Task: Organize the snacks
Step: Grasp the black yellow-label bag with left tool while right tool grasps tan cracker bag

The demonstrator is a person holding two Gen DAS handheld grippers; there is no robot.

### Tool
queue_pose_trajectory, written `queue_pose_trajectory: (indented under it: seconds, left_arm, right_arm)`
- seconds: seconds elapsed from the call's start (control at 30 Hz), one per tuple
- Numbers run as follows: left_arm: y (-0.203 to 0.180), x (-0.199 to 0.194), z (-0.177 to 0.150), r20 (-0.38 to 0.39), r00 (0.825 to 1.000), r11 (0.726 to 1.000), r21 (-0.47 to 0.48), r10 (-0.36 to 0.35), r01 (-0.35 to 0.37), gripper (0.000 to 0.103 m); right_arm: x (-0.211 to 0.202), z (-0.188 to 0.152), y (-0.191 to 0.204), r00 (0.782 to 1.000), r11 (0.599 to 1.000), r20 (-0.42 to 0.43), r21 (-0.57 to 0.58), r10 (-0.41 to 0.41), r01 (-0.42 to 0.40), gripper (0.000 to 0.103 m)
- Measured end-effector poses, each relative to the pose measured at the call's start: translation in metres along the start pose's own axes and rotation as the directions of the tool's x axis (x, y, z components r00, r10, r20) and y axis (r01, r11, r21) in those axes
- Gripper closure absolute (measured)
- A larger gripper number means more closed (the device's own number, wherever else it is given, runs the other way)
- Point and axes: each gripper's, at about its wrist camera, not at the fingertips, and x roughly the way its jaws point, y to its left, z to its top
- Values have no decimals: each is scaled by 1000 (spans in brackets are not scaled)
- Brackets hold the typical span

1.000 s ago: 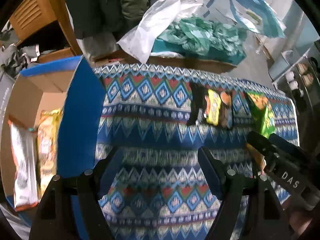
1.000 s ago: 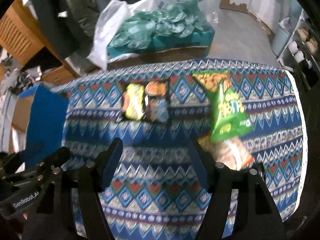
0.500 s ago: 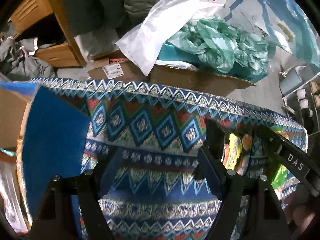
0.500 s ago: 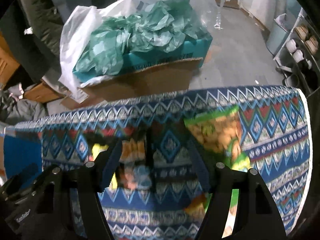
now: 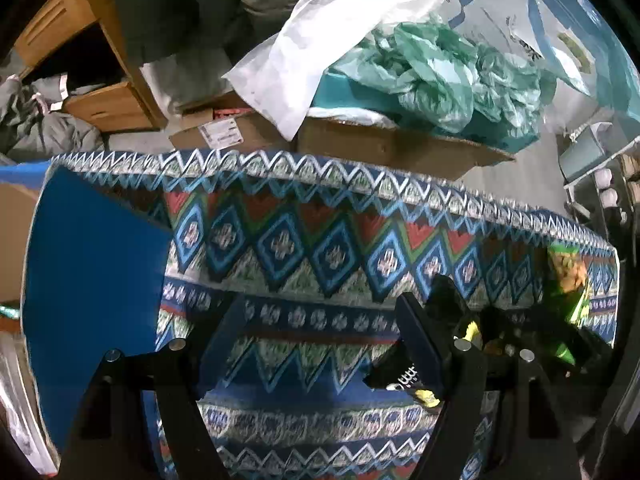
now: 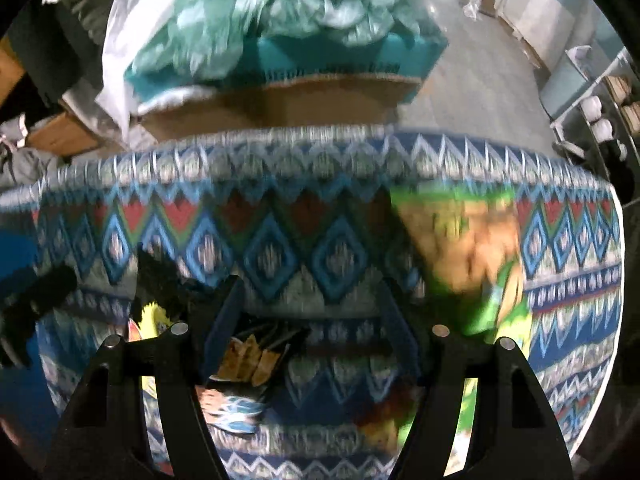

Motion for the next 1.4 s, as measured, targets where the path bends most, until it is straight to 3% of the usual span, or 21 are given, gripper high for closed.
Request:
queue_pose_trajectory:
  seconds: [0.23, 0.4, 0.6, 0.83, 1.07, 1.4]
  left_arm:
    - [10, -12, -30, -29, 999, 1000, 0, -20, 20, 24]
    - [12, -18, -47, -47, 998, 999, -13, -44, 43, 24]
    - [0, -25, -62, -63, 996, 998, 15, -61, 62, 21]
    - [-13, -14, -66, -115, 990, 996, -10, -85, 85, 21]
    - [-33, 4, -68, -145, 986, 996, -4, -88, 88, 21]
    - [-67, 26, -75, -182, 981, 997, 23, -71, 77, 15]
  right_arm:
    - [-7, -55, 9, 999, 999, -45, -41, 7, -9, 34]
    - [-21, -85, 17, 1000, 997, -22, -80, 16, -18, 34]
    - [-58, -89, 2, 998, 998, 41, -43, 46, -44, 28]
    - [-82, -79, -36, 997, 1000, 72, 0, 22, -22, 28]
    - [-71, -80, -76, 999, 1000, 24, -11, 28, -28, 28]
    - [-49, -94, -89, 995, 989, -34, -114, 93, -96, 28]
